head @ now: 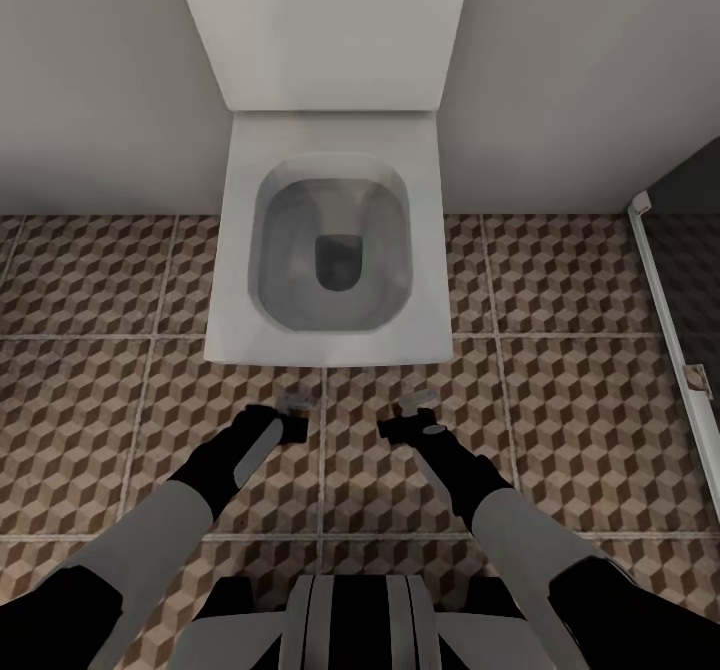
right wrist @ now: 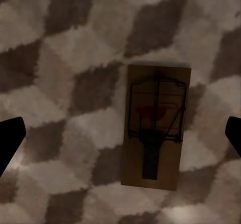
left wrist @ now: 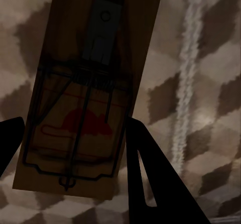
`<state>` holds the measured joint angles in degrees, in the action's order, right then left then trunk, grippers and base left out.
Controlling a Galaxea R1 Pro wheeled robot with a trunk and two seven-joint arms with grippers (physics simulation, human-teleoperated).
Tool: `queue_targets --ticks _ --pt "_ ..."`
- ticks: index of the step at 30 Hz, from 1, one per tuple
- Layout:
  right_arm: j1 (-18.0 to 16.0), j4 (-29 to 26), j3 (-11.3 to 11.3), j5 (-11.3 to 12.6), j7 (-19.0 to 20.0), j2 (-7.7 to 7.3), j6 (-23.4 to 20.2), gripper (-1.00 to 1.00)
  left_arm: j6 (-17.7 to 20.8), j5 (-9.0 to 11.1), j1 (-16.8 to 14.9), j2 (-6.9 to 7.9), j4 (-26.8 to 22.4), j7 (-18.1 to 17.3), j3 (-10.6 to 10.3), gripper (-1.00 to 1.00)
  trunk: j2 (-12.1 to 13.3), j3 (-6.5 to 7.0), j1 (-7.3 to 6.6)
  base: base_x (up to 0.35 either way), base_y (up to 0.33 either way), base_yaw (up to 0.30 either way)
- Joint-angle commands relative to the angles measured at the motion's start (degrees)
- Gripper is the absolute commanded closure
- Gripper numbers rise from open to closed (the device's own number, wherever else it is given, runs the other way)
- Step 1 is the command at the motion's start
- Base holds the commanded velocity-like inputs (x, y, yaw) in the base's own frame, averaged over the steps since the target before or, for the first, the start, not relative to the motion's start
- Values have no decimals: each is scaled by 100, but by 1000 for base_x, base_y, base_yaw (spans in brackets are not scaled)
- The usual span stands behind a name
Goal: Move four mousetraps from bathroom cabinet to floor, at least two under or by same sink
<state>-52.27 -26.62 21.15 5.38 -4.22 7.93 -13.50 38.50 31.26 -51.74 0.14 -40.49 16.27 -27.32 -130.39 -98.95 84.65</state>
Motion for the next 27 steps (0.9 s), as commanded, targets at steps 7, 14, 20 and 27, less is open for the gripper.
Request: queue_targets --ticks 7,14,20,27 --pt "-3 -9 47 59 -44 -9 -22 -100 -35 52 -3 9 72 41 -19 100 -1 -2 -1 0 0 0" --pt "-3 -9 47 59 -44 -7 -21 -100 -115 47 -3 12 202 43 -19 100 -1 -2 -1 0 0 0" --pt "-3 -9 47 59 -44 -11 -21 -100 -222 46 -3 12 233 38 -19 100 -1 -2 -1 0 0 0" --pt "-3 -9 53 59 -44 -11 -21 -100 -229 46 -3 12 235 37 -19 100 -1 -2 -1 0 0 0"
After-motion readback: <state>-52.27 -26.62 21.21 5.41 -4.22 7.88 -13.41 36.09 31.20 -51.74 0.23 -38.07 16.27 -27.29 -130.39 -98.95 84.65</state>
